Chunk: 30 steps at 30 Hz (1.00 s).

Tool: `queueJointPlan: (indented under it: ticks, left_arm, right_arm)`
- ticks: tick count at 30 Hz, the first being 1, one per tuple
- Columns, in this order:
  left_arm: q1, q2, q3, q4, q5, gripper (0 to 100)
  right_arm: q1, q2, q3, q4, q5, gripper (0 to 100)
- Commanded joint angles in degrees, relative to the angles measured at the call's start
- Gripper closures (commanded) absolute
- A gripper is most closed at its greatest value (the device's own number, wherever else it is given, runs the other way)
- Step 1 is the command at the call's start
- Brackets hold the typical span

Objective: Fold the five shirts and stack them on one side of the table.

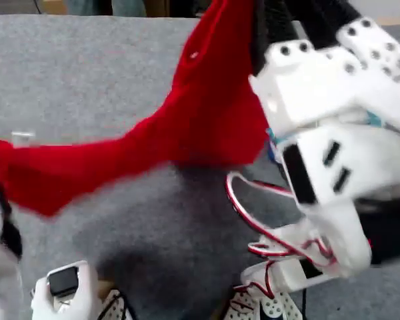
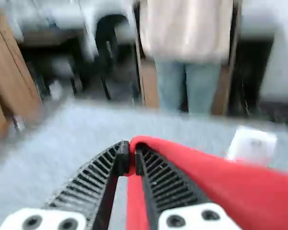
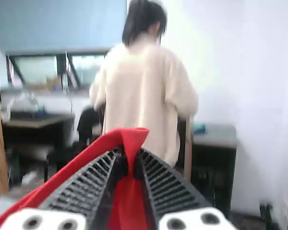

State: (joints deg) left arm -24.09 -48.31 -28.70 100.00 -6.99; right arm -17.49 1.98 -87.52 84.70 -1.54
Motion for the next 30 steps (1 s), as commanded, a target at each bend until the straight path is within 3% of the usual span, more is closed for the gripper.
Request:
queueJointPlan:
  ticks: [1, 4, 9, 12, 15, 18, 22, 28, 30]
  left_arm:
    - [0.22, 1.41, 15.43, -6.68, 2.55, 97]
    - [0.04, 3.08, 30.02, -19.87, 2.90, 97]
    - [-3.21, 10.73, 48.84, -55.56, 4.22, 97]
    - [-5.14, 18.73, 49.98, -71.38, 7.38, 97]
    - [-5.85, 28.31, 46.20, -80.88, 9.23, 97]
    - [-5.76, 36.31, 37.76, -80.00, 9.41, 97]
    - [-5.23, 42.11, 28.88, -71.47, 9.14, 97]
    - [-3.91, 43.87, 29.58, -59.60, 8.79, 97]
    - [-3.82, 43.78, 30.90, -54.42, 5.45, 97]
  right_arm:
    - [-0.35, 4.18, 9.27, -3.78, -0.18, 98.5]
    - [-0.18, 9.71, 17.36, -10.64, -0.18, 98.5]
    - [0.53, 20.88, 25.01, -31.47, -0.09, 98.5]
    - [0.97, 29.05, 26.07, -44.48, -0.09, 98.5]
    - [1.05, 37.05, 24.48, -51.78, 4.40, 98.5]
    - [1.05, 42.42, 19.47, -52.84, 7.03, 98.5]
    - [0.88, 46.46, 13.85, -49.67, 7.30, 98.5]
    - [1.85, 49.98, 10.15, -40.88, 7.38, 98.5]
    - [1.93, 49.98, 8.66, -33.85, 7.47, 98.5]
